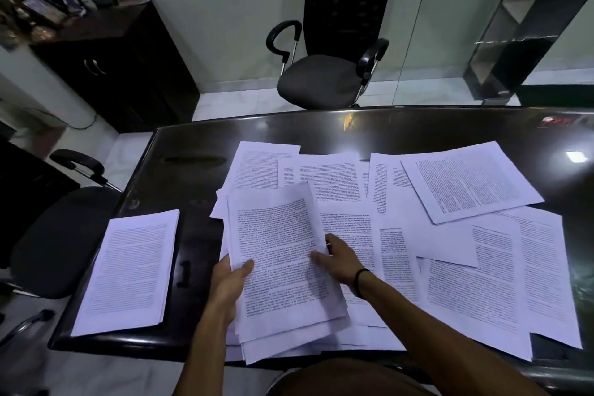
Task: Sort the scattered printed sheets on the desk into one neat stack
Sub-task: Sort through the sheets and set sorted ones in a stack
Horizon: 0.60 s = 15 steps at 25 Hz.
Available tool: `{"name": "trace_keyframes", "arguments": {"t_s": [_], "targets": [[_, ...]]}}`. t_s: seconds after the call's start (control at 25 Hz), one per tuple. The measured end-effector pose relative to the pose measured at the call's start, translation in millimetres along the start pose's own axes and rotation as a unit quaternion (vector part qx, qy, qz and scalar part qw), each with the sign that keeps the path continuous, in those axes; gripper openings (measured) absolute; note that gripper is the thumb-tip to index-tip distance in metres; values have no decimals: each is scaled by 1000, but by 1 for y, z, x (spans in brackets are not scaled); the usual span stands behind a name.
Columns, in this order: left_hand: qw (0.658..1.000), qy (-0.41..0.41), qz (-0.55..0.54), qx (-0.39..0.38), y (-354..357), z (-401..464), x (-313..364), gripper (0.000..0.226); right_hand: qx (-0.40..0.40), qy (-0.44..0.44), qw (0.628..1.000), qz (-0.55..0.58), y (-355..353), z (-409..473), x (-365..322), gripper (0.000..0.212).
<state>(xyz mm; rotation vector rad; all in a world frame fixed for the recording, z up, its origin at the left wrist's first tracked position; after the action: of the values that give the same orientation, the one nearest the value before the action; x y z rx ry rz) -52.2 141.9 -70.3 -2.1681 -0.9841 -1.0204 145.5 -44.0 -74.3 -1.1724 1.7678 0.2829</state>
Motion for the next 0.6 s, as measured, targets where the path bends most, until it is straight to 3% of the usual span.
{"name": "trace_keyframes", "arguments": {"t_s": [0.12,0.2,0.36,0.44,0.6], "targets": [[999,-12,7,28,-11,15,2,17,145,57,962,-223,-46,1,17,48],[999,-3,12,36,-19,26,8,17,185,110,930,-298,-71,-2,35,69],[999,28,5,44,-23,35,28,20,191,146,957,-164,-83,-4,63,104],[998,33,2,53,-27,41,31,19,198,135,964,-110,-88,-3,66,95],[999,23,-11,-18,-25,46,39,22,187,56,978,-67,-100,11,47,23]]}}
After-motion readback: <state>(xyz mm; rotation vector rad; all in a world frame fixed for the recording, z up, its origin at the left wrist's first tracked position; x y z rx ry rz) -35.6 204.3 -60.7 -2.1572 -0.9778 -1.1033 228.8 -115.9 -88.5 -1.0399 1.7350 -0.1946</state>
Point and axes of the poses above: each hand's wrist, its own z-axis towards the middle knuckle, its own y-axis out of the palm, x = y × z, the point moved 9 cm from there along z, towards the middle knuckle, and after that the axes turned 1 degree about z, right-handed, at the moved point
